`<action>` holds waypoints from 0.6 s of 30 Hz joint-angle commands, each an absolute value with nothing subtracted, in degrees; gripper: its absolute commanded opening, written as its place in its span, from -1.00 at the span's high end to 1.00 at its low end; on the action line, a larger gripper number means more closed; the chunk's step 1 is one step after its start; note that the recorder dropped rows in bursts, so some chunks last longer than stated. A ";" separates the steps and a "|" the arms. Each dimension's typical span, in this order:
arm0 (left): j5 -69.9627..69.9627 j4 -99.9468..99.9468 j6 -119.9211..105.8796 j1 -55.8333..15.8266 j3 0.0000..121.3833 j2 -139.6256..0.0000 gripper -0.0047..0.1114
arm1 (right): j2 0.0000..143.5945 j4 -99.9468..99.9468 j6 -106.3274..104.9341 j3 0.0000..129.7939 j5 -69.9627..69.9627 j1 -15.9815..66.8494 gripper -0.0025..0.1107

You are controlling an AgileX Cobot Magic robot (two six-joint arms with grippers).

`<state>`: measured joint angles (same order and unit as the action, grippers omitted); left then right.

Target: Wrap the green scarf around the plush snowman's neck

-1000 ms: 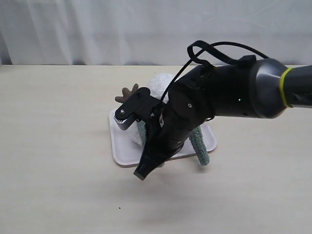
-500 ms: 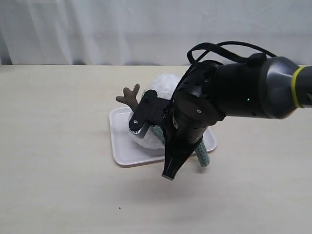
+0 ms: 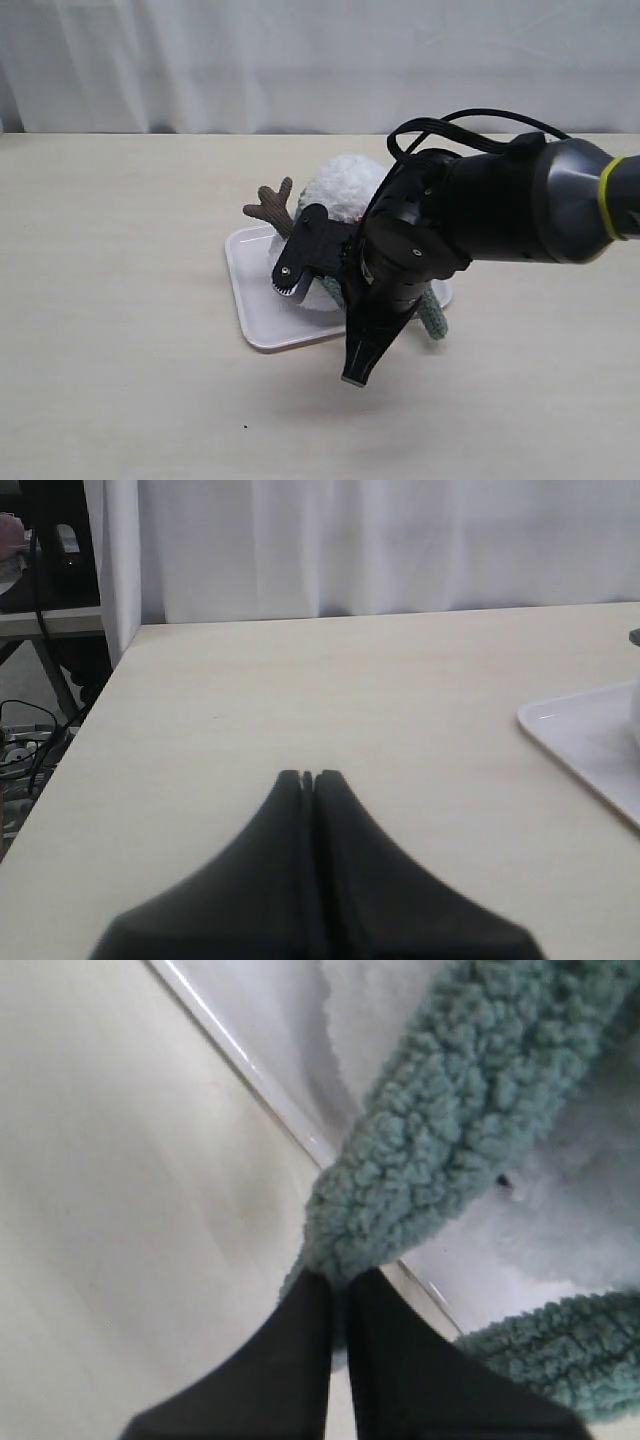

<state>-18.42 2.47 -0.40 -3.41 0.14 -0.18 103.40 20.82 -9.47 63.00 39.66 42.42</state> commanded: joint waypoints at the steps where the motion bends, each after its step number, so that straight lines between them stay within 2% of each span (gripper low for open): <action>1: -17.67 2.34 -0.31 -3.40 0.00 0.00 0.92 | 103.25 21.07 -8.90 62.83 38.69 42.10 0.88; 6: -17.67 2.34 -0.31 -3.40 0.00 0.00 0.92 | 103.12 20.81 -7.22 62.83 39.67 42.10 0.82; 14: -17.67 2.34 -0.31 -3.40 0.00 0.00 0.92 | 100.63 20.17 -6.40 62.94 45.23 42.10 0.12; 18: -17.67 2.34 -0.31 -3.40 0.00 0.00 0.92 | 98.24 20.17 -6.03 62.94 49.51 42.10 0.02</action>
<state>-18.42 2.47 -0.40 -3.41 0.14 -0.18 100.05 20.60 -6.56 63.00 46.29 42.42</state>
